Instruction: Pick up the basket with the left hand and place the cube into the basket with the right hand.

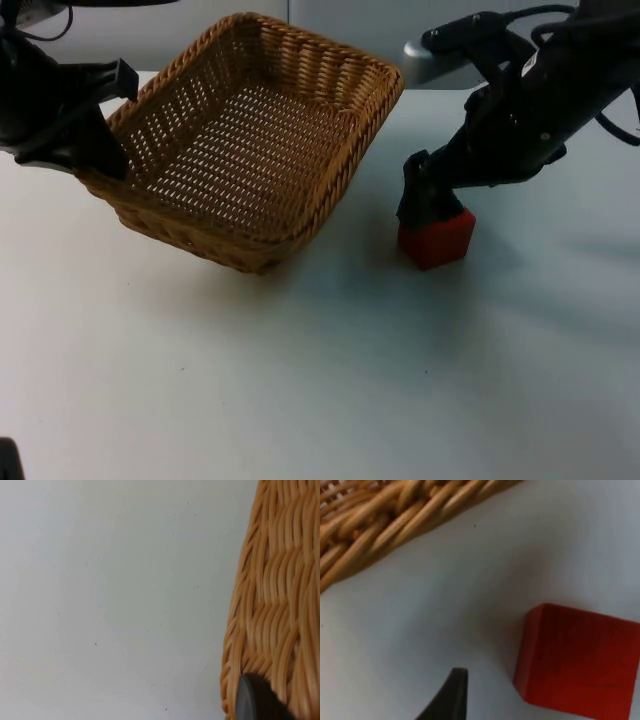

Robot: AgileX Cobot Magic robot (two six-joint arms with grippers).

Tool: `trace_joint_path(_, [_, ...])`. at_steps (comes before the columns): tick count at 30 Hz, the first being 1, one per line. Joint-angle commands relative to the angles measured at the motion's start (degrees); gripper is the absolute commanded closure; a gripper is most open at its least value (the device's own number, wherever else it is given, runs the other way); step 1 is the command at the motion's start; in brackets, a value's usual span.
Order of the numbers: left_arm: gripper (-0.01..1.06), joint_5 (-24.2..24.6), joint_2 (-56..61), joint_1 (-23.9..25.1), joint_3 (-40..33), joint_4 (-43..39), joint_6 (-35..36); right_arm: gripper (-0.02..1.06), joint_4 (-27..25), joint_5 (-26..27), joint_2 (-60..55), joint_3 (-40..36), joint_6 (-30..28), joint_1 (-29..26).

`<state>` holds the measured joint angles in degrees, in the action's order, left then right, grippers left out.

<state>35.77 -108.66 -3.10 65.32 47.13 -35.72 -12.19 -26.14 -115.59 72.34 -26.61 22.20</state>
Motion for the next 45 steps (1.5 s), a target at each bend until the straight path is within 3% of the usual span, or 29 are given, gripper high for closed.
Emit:
trace_joint_path(1, [1.05, -0.5, 0.9, 0.1, 0.1, 1.7, 0.1, -0.01, -0.3, 0.8, -0.9, 0.5, -0.4, 0.2])
trace_joint_path(11, [1.05, -0.5, 0.9, 0.1, 0.1, 1.8, 0.1, -0.01, -0.2, 2.3, -4.9, 0.5, -0.4, 0.2])
trace_joint_path(13, [1.05, -0.5, 0.9, 0.1, 0.1, 1.8, 0.1, 0.04, -0.2, 4.1, -5.9, 0.5, -0.4, 0.2])
trace_joint_path(15, [1.05, -0.5, 0.9, 0.1, 0.1, 1.8, 0.1, 0.23, -0.2, 5.4, -6.4, 0.5, -0.4, 0.2])
trace_joint_path(16, [1.05, -0.5, 0.9, 0.1, 0.1, 1.8, 0.1, 0.23, -0.2, 5.4, -6.4, 0.5, -0.4, 0.2])
trace_joint_path(18, [1.05, -0.5, 0.9, 0.1, 0.1, 1.8, 0.1, 0.57, -0.2, 6.6, -6.7, 0.5, 0.2, 0.2])
trace_joint_path(20, [1.05, -0.6, 0.9, 0.1, 0.1, 1.8, 0.1, 1.04, 0.1, 7.9, -6.4, 0.5, 2.0, 0.2])
trace_joint_path(25, [1.05, -0.6, 0.9, 0.1, 0.1, 1.9, 0.1, 1.05, 5.2, 9.5, -4.1, 1.2, 7.3, 0.0])
trace_joint_path(27, [1.05, -0.6, 0.9, 0.1, 0.1, 1.9, 0.1, 1.05, 10.0, 8.4, -1.9, 3.1, 12.7, -0.9])
trace_joint_path(30, [1.05, -0.8, 0.9, 0.1, 0.1, 1.9, 0.1, 1.05, 21.2, 5.2, 2.0, 8.2, 22.8, -1.7])
trace_joint_path(31, [1.05, -0.8, 0.9, 0.1, 0.1, 1.9, 0.1, 1.05, 21.2, 5.2, 2.0, 8.2, 22.8, -1.7])
trace_joint_path(34, [1.05, -0.8, 0.9, 0.1, 0.1, 1.9, 0.1, 1.04, 28.4, 1.0, 4.7, 14.6, 28.5, -1.7])
trace_joint_path(36, [1.05, -0.8, 0.9, 0.1, 0.1, 1.9, 0.1, 1.04, 28.2, 0.3, 5.1, 16.7, 29.1, -1.2])
trace_joint_path(38, [1.05, -0.8, 0.9, 0.1, 0.1, 1.9, 0.1, 1.04, 23.7, 0.0, 5.4, 19.5, 28.8, 0.3])
trace_joint_path(39, [1.05, -0.8, 0.9, 0.1, 0.1, 1.9, 0.1, 1.04, 19.6, 0.2, 5.2, 20.1, 26.6, 1.2])
trace_joint_path(41, [1.05, -0.8, 0.9, 0.1, 0.1, 1.9, 0.1, 1.04, 9.0, 1.0, 4.0, 20.3, 16.0, 3.6])
trace_joint_path(45, [1.05, -0.8, 0.9, 0.1, 0.1, 1.9, 0.1, 1.04, 2.9, 1.6, 1.9, 20.3, 11.3, 6.1])
